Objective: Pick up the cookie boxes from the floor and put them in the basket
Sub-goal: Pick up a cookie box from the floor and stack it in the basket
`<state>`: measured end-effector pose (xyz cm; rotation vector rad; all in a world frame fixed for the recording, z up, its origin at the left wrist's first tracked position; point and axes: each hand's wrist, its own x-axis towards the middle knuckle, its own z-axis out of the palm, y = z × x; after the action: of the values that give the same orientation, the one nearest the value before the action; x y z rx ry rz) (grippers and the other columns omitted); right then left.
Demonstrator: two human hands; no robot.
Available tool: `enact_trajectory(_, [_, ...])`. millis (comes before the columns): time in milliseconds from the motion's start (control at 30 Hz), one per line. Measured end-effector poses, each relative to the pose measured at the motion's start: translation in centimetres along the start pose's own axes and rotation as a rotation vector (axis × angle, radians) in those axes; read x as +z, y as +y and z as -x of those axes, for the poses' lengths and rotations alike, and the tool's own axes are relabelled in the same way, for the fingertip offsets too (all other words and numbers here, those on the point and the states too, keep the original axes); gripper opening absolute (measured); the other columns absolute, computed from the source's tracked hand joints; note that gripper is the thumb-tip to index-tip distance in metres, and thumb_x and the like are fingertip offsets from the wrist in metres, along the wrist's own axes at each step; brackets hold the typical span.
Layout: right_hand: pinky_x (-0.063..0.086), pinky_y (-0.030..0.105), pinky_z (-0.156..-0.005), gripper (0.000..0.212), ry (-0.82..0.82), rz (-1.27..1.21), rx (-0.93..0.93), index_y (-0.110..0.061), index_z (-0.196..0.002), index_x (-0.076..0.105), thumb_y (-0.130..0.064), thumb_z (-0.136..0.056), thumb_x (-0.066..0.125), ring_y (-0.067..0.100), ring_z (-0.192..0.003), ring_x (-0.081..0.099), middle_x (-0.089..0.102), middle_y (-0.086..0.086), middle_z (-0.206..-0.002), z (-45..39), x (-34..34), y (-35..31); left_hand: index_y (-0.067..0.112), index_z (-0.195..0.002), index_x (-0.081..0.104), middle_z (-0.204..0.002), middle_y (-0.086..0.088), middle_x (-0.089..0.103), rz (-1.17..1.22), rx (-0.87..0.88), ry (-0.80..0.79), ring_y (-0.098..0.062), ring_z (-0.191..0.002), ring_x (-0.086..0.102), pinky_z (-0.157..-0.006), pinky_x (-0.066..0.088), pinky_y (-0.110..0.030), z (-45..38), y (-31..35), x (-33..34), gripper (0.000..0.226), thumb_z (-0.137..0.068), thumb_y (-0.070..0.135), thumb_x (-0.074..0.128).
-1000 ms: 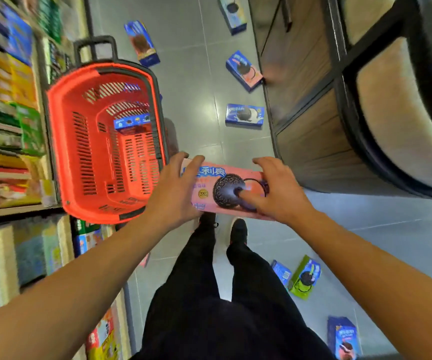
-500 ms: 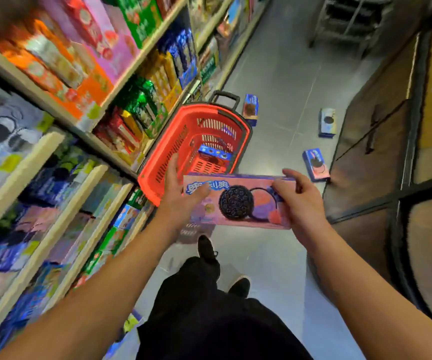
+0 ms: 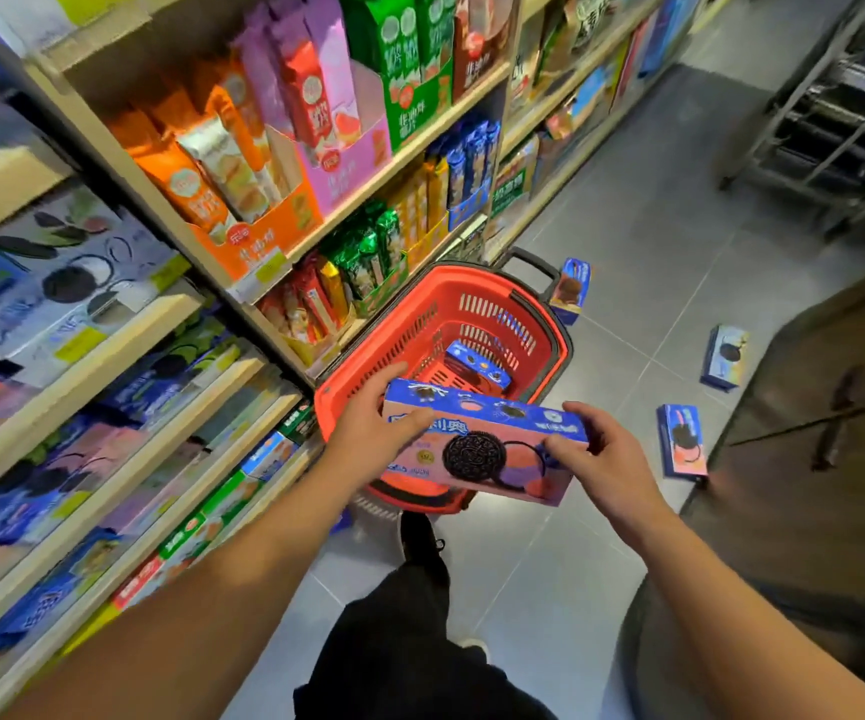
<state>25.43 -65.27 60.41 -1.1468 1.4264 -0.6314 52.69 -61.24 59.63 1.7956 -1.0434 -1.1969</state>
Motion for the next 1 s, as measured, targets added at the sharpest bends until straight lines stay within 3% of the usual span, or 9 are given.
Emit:
enact_trajectory(100, [0.053,0.027,-0.084,0.043,-0.043,0.124,-0.009,-0.026,-0.111,0.057,-0.012,-0.077,0.079,0.003,-0.094,0.063,0.067,-0.009,-0.104,-3.0,0.3,-0.9,0.03,-0.134,0.048,-0.111,0.01,0.065,-0.145,0.05,-0.043,0.0,-0.092,0.061,-0.086,0.045,-0.02,-3.6,0.7,-1.1,0.067,-0.076,0.024,0.079])
enact_trajectory(200, [0.051,0.014,-0.076,0.048,-0.037,0.24,-0.034,-0.024,-0.112,0.055,-0.016,-0.073,0.083,-0.007,-0.092,0.06,0.064,-0.014,-0.099,-6.7,0.9,-1.2,0.026,-0.134,0.05,-0.108,0.01,0.064,-0.265,0.071,-0.081,-0.001,-0.093,0.059,-0.079,0.04,-0.008,-8.1,0.8,-1.9,0.066,-0.075,0.023,0.08])
enact_trajectory(333, [0.053,0.029,-0.086,0.057,-0.065,0.393,-0.078,-0.024,-0.118,0.056,-0.024,-0.07,0.085,0.008,-0.097,0.062,0.065,-0.007,-0.107,-11.5,1.4,-0.5,0.021,-0.136,0.049,-0.117,0.005,0.062,-0.432,0.082,-0.128,-0.009,-0.101,0.057,-0.083,0.037,-0.018,-13.0,0.2,-1.9,0.07,-0.074,0.024,0.081])
enact_trajectory(433, [0.042,0.021,-0.087,0.063,-0.118,0.542,-0.124,-0.02,-0.126,0.057,-0.028,-0.069,0.084,0.011,-0.102,0.058,0.065,-0.003,-0.117,-15.5,1.7,0.2,0.011,-0.133,0.053,-0.127,-0.007,0.061,-0.622,0.189,-0.134,-0.023,-0.112,0.059,-0.092,0.039,-0.026,-16.4,-0.9,-1.4,0.073,-0.071,0.039,0.079])
enact_trajectory(500, [0.035,0.018,-0.088,0.065,-0.159,0.626,-0.156,-0.018,-0.129,0.057,-0.029,-0.071,0.083,0.017,-0.11,0.057,0.063,0.001,-0.123,-19.1,2.1,1.5,0.007,-0.13,0.055,-0.125,-0.014,0.062,-0.727,0.251,-0.16,-0.028,-0.111,0.059,-0.094,0.04,-0.031,-19.2,-2.8,-0.8,0.078,-0.072,0.057,0.067])
enact_trajectory(600, [0.036,0.028,-0.101,0.07,-0.245,0.724,-0.182,-0.016,-0.136,0.053,-0.035,-0.074,0.08,0.025,-0.12,0.054,0.06,0.006,-0.131,-24.3,2.4,4.1,0.007,-0.132,0.053,-0.126,-0.014,0.06,-0.772,0.276,-0.195,-0.031,-0.113,0.057,-0.098,0.04,-0.035,-23.2,-6.7,0.4,0.085,-0.081,0.074,0.045])
enact_trajectory(800, [0.045,0.039,-0.099,0.07,-0.338,0.717,-0.118,-0.016,-0.135,0.055,-0.031,-0.072,0.083,0.027,-0.116,0.057,0.061,0.008,-0.127,-34.3,4.4,9.5,0.011,-0.136,0.049,-0.13,-0.015,0.054,-0.672,0.147,-0.181,-0.029,-0.12,0.051,-0.103,0.034,-0.029,-30.0,-13.2,3.5,0.072,-0.079,0.053,0.052])
enact_trajectory(900, [0.042,0.035,-0.104,0.07,-0.293,0.585,-0.027,-0.014,-0.133,0.057,-0.031,-0.069,0.081,0.022,-0.116,0.057,0.061,0.008,-0.126,-37.9,6.8,12.8,0.011,-0.136,0.051,-0.132,-0.014,0.055,-0.62,0.1,-0.147,-0.025,-0.123,0.05,-0.106,0.029,-0.022,-33.1,-17.3,4.8,0.069,-0.078,0.048,0.058])
enact_trajectory(1000, [0.039,0.03,-0.107,0.065,-0.217,0.44,0.123,-0.013,-0.131,0.057,-0.015,-0.07,0.081,0.019,-0.115,0.057,0.059,0.01,-0.126,-41.1,9.6,16.6,0.012,-0.136,0.05,-0.134,-0.01,0.054,-0.562,0.076,-0.107,-0.02,-0.124,0.049,-0.107,0.028,-0.019,-36.0,-21.9,5.9,0.063,-0.078,0.033,0.065])
